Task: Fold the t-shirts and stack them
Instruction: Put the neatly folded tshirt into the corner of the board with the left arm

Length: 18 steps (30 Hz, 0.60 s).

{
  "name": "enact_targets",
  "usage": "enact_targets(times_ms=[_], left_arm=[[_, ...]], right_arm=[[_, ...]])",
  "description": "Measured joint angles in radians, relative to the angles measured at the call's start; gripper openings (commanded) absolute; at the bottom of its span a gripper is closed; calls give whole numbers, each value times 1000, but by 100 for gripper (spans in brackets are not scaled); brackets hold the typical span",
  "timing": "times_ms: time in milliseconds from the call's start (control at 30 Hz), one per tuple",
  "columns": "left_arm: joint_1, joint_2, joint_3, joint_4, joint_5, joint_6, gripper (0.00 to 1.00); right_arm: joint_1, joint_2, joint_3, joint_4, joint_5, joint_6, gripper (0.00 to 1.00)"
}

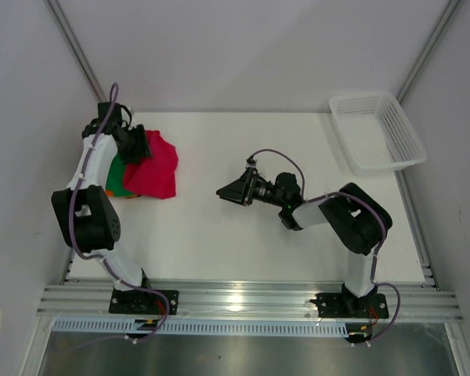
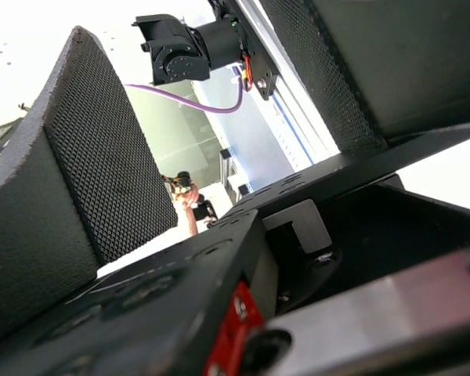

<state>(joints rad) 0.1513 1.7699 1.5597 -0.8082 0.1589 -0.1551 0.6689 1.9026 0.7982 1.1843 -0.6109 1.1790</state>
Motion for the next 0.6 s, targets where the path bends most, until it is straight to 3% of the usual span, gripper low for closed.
enact_targets(times_ms=[33, 267, 433, 533, 600], left_arm=[[0, -13, 0, 8, 16, 0, 56], [10, -43, 30, 12, 93, 17, 99], [24, -54, -24, 47, 225, -50, 100], [27, -127, -179, 187, 401, -204, 100], [18, -218, -344, 410, 509, -372, 100]], right_arm=[[0, 0, 0, 1, 0, 0, 66], [4, 1, 0, 3, 0, 1, 66], [4, 1, 0, -4, 7, -4, 66], [9, -4, 21, -87, 51, -55, 67], [28, -26, 87, -272, 154, -138, 70]])
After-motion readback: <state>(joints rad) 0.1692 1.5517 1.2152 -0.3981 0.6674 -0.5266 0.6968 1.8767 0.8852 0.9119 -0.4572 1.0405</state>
